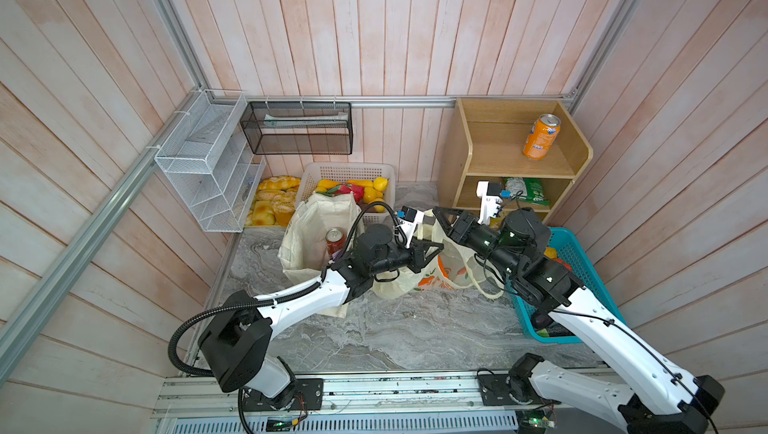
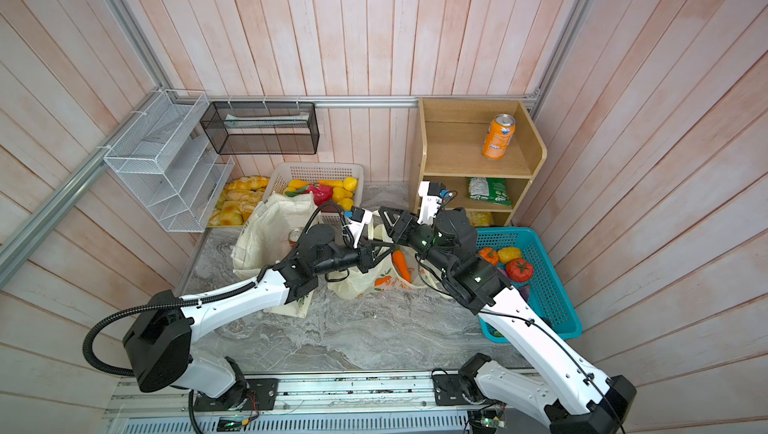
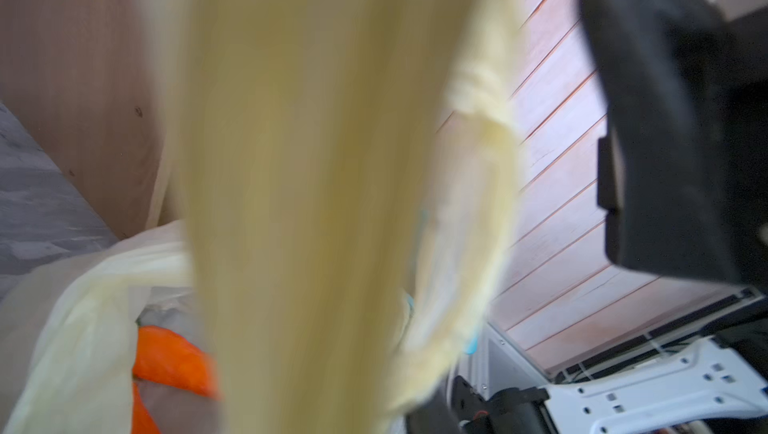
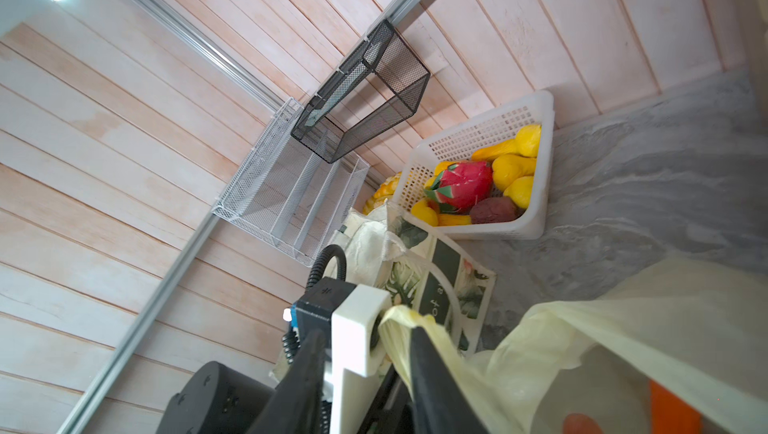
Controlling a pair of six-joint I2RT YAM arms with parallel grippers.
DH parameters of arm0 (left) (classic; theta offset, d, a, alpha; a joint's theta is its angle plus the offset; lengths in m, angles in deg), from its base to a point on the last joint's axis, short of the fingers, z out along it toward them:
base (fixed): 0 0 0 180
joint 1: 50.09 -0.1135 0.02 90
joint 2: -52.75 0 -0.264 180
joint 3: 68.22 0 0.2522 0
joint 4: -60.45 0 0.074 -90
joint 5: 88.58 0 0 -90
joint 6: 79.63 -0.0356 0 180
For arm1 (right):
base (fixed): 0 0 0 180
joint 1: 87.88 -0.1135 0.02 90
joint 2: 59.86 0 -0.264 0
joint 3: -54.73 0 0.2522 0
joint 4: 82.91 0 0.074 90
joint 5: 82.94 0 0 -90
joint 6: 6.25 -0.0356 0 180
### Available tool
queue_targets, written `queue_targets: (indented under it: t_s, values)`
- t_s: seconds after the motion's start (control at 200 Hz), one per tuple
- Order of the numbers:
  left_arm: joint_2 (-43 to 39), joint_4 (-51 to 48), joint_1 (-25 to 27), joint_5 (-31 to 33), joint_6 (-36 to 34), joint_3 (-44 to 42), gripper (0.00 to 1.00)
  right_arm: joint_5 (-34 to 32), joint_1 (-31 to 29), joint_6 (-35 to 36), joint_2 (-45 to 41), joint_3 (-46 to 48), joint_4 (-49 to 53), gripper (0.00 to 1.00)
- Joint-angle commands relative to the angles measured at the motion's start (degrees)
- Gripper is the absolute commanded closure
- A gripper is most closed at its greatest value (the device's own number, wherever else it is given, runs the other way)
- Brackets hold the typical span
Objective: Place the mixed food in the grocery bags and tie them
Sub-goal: 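Hold both bag handles up with the left and right grippers, pulling them apart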
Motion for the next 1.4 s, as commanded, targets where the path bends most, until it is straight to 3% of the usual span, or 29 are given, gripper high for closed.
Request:
queue_targets:
  t_s: [0.0,0.045,0.2,0.265,0.365,0.515,0.715,1.08,1.395]
  values:
    - [-2.9,2.1,-1.4,0.3,0.0,-1.1,0.93,-1.1,1.6,1.1,-2.7,-2.8,4.1,0.53]
    - [-3.5,2.1,-1.8,0.2,0.0,-1.5,1.00,-2.1,2.3,1.2,-4.4,-2.8,6.5,0.53]
    - [-5.4,2.4,-3.3,-0.4,0.0,-2.6,1.00,-7.3,4.7,1.4,-11.5,1.3,15.6,0.52]
    - [-5.9,2.4,-3.7,-0.8,0.1,-2.8,1.00,-10.0,5.2,0.2,-15.1,5.0,19.1,0.46]
    - [-6.4,2.6,-4.1,-1.4,0.0,-2.9,1.00,-11.5,5.6,-1.8,-20.4,11.4,22.0,0.41]
    - [-6.6,2.8,-4.5,-2.2,0.0,-3.2,1.00,-9.9,5.6,-4.4,-24.2,19.5,23.1,0.42]
    - [-7.6,2.9,-4.7,-2.7,0.1,-4.2,1.00,-5.9,5.6,-3.0,-19.8,24.5,18.0,0.46]
    - [-9.6,2.4,-5.0,-2.6,0.1,-5.5,1.00,-12.1,5.6,2.6,-8.2,22.1,15.9,0.46]
    - [-9.7,3.5,-5.5,-2.9,1.0,-6.7,1.00,-13.3,6.9,3.3,-8.0,26.0,15.1,0.48]
